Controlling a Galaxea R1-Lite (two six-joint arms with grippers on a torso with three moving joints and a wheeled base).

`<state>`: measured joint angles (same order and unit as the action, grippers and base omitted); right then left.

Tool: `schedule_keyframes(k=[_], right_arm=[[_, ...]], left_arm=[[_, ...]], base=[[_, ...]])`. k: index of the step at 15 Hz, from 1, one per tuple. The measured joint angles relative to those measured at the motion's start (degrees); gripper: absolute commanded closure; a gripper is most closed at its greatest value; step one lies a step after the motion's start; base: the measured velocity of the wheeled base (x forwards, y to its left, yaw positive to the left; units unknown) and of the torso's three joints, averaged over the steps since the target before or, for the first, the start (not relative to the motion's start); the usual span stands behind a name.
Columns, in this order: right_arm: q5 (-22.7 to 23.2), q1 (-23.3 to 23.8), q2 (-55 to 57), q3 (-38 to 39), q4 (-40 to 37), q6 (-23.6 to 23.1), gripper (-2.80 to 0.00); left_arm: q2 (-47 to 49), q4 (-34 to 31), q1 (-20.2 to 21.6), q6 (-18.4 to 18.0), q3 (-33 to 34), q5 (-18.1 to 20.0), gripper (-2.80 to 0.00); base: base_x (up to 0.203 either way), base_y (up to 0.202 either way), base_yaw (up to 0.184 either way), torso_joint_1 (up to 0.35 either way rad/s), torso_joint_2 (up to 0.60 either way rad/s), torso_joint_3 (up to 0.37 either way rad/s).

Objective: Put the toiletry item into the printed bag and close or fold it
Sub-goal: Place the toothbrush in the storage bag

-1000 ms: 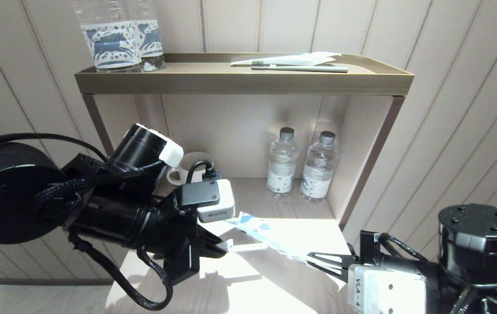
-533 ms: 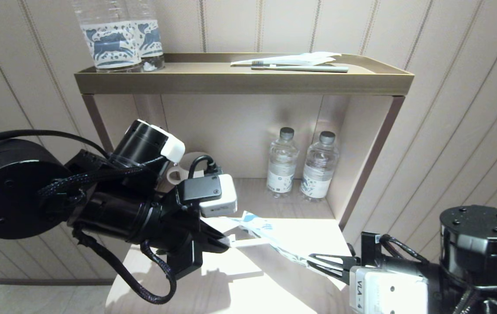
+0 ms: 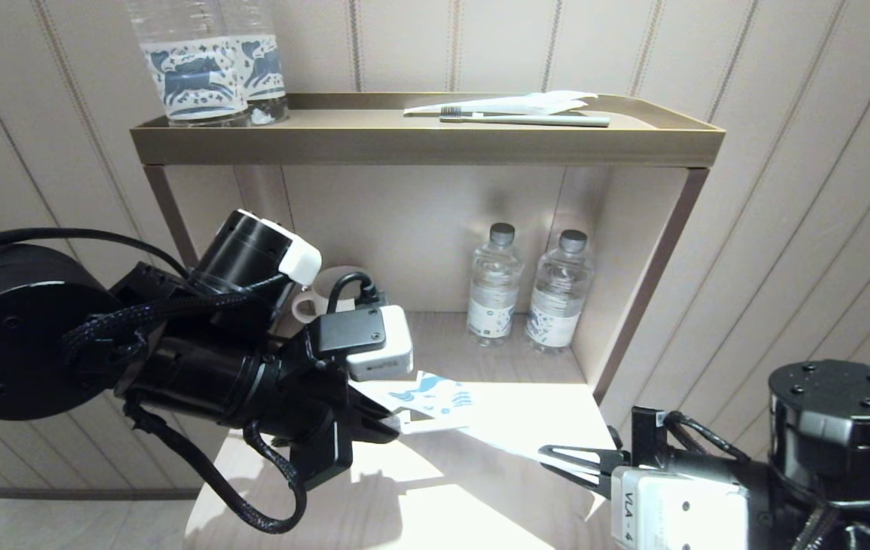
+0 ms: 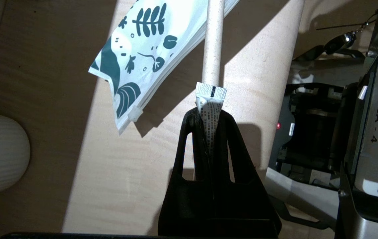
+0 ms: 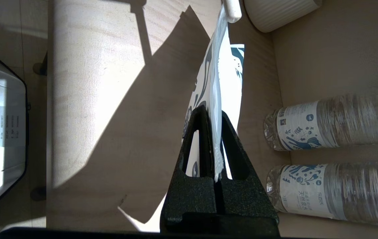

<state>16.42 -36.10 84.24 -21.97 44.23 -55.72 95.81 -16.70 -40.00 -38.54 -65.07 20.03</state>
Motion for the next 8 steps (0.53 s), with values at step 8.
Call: schedule_keyframes(k=[8], right_arm=[[0.0, 0.07, 0.3, -0.14, 0.01, 0.05, 0.0]], left_arm=[[-1.58, -0.16, 0.0, 0.09, 0.94, 0.09, 0.0]], base=[[0.0, 0.0, 0.0, 0.0, 0.0, 0.0]])
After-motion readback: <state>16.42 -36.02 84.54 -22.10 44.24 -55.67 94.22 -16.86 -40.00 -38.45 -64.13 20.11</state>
